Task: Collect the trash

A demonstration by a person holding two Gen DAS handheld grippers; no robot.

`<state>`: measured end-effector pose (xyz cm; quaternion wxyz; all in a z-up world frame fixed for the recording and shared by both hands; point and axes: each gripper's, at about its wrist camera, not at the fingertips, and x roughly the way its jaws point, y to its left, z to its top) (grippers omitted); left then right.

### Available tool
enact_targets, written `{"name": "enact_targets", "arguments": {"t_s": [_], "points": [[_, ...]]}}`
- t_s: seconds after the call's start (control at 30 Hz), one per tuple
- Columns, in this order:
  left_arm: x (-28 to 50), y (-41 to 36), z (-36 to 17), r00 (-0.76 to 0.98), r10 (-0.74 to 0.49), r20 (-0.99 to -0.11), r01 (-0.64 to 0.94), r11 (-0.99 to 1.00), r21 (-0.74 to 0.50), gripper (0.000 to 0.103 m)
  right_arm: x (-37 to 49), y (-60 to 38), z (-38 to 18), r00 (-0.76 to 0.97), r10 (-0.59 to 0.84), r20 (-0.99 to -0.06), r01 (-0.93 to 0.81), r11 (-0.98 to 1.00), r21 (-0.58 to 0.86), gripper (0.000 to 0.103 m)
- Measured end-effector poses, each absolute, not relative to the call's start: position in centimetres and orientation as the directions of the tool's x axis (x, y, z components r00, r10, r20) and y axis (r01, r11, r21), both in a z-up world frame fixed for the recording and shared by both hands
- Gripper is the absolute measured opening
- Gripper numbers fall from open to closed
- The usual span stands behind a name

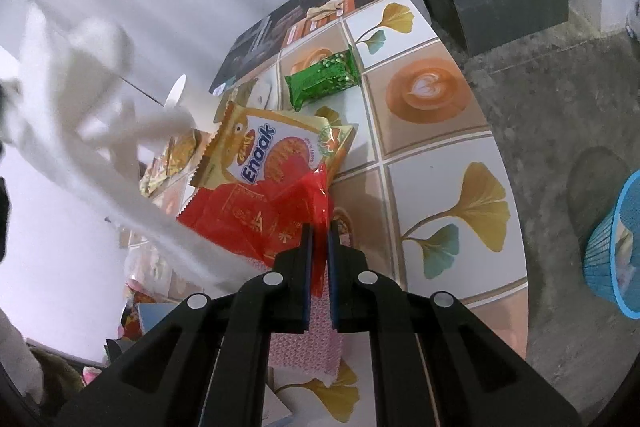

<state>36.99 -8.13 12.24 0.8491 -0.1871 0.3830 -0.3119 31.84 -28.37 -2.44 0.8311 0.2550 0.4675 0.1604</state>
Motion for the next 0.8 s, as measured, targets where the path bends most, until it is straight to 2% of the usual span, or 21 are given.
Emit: {"name": "enact_targets", "arguments": {"t_s": [0.13, 0.33, 0.43, 0.53, 0.8], "points": [[36.3, -7.6, 14.5, 0.544, -0.693, -0.473, 0.414, 0.712, -0.568, 0.003, 31.6, -29.2, -2.1, 0.53, 0.549, -0.646, -0.033, 0.775, 0.632, 0.007], [35.7, -7.3, 16.4, 0.568, -0.697, -0.438, 0.419, 0.703, -0.575, 0.003, 30.0, -33.0, -1.0, 0.585, 0.677, -0.447, -0.049, 0.579, 0.814, 0.007], [35.4, -7.5, 16.8, 0.567, -0.702, -0.432, 0.417, 0.697, -0.584, 0.003, 28.9, -35.0, -0.5, 0.612, 0.683, -0.4, -0.045, 0.535, 0.844, 0.007], [35.0, -8.6, 17.1, 0.559, -0.705, -0.436, 0.423, 0.695, -0.582, 0.003, 27.2, -37.6, -0.3, 0.649, 0.655, -0.386, -0.029, 0.529, 0.848, 0.007], [34.5, -16.7, 15.3, 0.46, -0.736, -0.497, 0.464, 0.677, -0.571, 0.003, 21.9, -47.6, -2.1, 0.738, 0.516, -0.436, 0.113, 0.541, 0.833, 0.007]]}}
